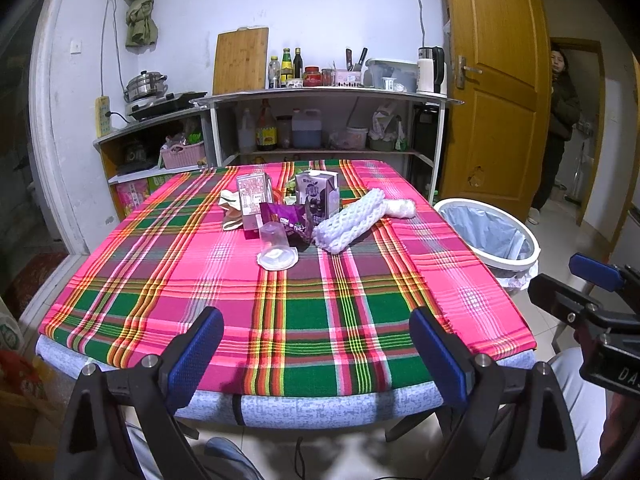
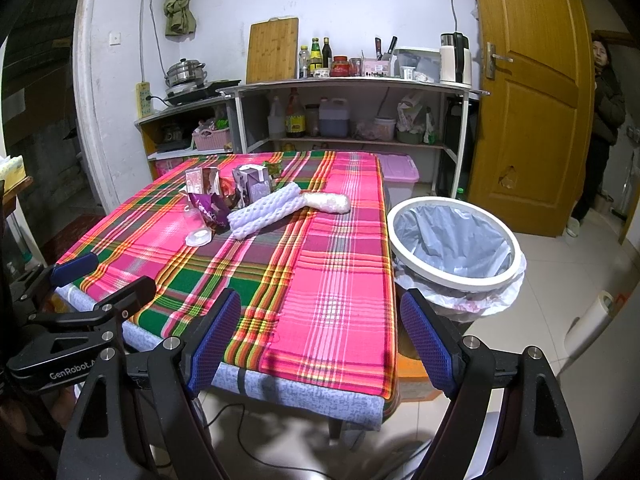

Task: Collect trash

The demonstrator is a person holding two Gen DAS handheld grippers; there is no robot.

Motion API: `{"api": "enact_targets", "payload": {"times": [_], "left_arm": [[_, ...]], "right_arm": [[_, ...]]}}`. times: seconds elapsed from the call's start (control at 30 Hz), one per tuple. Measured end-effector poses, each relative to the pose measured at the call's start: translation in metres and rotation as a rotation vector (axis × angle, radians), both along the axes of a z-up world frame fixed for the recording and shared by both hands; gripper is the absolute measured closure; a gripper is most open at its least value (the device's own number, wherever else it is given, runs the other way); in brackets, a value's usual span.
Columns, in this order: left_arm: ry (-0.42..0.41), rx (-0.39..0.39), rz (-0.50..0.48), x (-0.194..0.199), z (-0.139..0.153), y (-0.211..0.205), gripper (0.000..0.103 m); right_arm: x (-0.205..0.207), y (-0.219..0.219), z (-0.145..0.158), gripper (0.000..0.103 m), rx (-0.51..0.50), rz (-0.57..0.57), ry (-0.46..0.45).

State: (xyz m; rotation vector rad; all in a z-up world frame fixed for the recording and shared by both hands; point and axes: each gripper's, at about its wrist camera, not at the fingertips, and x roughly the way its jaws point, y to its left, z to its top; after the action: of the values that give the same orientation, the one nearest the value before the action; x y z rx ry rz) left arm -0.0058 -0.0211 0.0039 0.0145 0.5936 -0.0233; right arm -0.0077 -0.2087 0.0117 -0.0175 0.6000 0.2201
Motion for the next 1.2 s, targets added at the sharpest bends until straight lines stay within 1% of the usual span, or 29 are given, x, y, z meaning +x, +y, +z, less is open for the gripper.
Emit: {"api": "enact_targets", "payload": {"times": [0.43, 0.8, 1.07, 1.2], "left_arm": [[0.011, -0.003, -0.003, 0.008, -0.005, 0.005, 0.008], [0.019, 0.012, 0.016, 0.025, -0.012, 0.013, 0.008], [0.022, 0.015, 0.02, 0.05, -0.016, 0.025, 0.008], [0.043, -0.012, 0.009, 0.072, -0.02, 0.04, 0.008]], "right_arm": [[0.004, -0.003, -0.003, 0.02, -0.001, -0.004, 0.015], [0.018, 0.002, -0.009, 0.02, -0.003, -0.002, 0.033], [0.042, 0.009, -0.011, 0.02, 0.007, 0.018, 0.043], [0.063, 0.017, -0.012, 0.02, 0.021, 0.037, 0.06]]}}
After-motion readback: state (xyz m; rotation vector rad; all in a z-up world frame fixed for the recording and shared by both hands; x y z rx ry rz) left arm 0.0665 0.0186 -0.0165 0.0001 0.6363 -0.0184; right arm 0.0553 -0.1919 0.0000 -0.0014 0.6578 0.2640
